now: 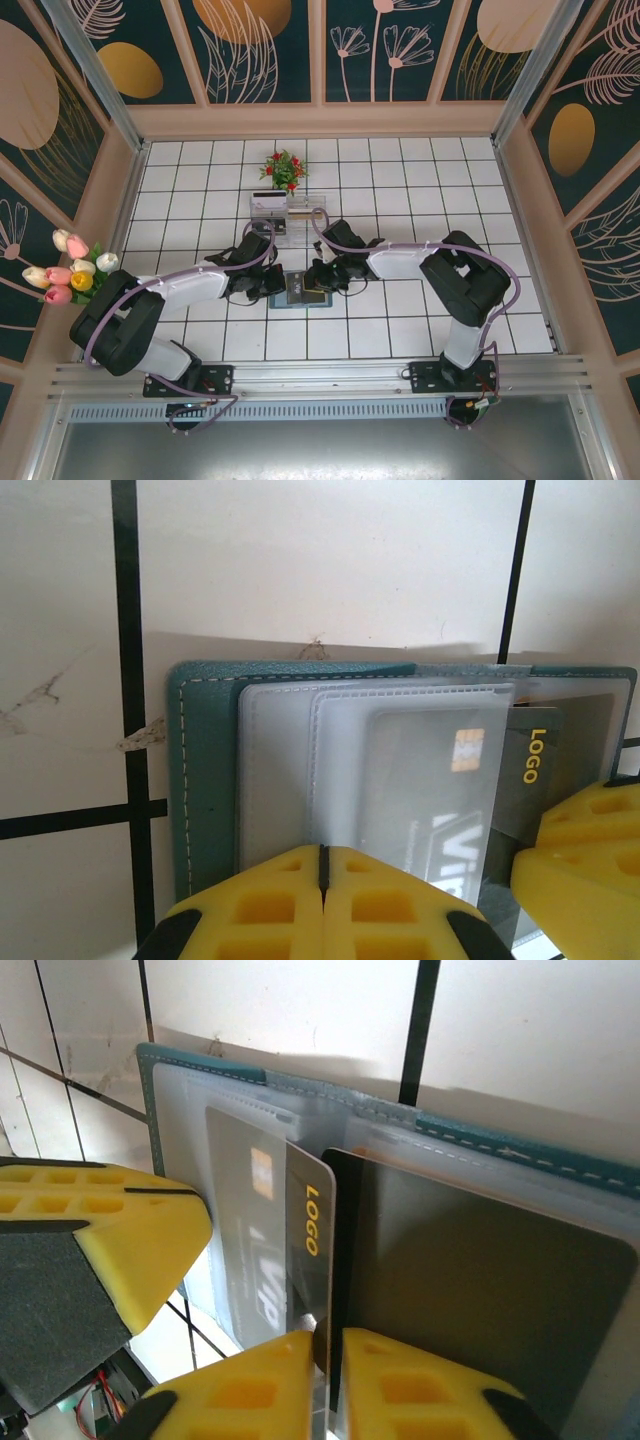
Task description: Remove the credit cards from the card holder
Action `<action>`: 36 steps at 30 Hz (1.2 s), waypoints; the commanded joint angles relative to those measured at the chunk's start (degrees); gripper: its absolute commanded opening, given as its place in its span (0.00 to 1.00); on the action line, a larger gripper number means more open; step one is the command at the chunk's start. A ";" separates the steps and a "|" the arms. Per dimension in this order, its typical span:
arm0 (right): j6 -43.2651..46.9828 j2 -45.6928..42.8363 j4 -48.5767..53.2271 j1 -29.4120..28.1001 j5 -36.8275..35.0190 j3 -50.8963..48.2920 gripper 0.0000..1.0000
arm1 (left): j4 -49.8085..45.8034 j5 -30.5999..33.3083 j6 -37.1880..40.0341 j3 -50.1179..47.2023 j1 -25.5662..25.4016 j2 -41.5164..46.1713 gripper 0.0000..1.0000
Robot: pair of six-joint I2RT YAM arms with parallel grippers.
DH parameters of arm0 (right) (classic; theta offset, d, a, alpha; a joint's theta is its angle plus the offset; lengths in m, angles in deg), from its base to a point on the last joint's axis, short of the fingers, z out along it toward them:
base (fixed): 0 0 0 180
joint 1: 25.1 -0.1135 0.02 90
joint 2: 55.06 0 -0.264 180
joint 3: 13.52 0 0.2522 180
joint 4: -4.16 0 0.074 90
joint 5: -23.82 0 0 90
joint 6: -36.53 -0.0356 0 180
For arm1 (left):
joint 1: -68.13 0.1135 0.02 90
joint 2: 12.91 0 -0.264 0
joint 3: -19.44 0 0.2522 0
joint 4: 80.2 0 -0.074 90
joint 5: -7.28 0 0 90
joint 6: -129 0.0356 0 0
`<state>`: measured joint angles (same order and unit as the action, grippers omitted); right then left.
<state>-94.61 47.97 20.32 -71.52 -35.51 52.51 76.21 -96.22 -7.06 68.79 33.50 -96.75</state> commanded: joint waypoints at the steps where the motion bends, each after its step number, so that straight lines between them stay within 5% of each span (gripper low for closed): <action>1: -0.40 -1.09 -2.04 0.45 1.92 -1.52 0.23 | -5.43 2.87 0.80 -1.54 0.12 -1.55 0.00; 11: -1.55 1.48 -4.15 0.49 2.62 -1.60 0.27 | -5.74 2.95 1.05 -2.54 0.15 -1.70 0.00; 21: -2.27 1.68 -5.16 0.70 2.58 -2.15 0.14 | -6.23 3.71 0.98 -2.81 0.15 -1.16 0.00; 36: -0.29 -11.31 -1.29 5.02 2.48 -6.65 0.06 | -9.19 4.58 2.28 2.51 0.11 -0.64 0.00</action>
<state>-95.73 40.29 17.50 -67.39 -32.73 46.76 73.42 -94.53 -6.12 70.06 33.34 -96.66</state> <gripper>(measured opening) 0.067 0.057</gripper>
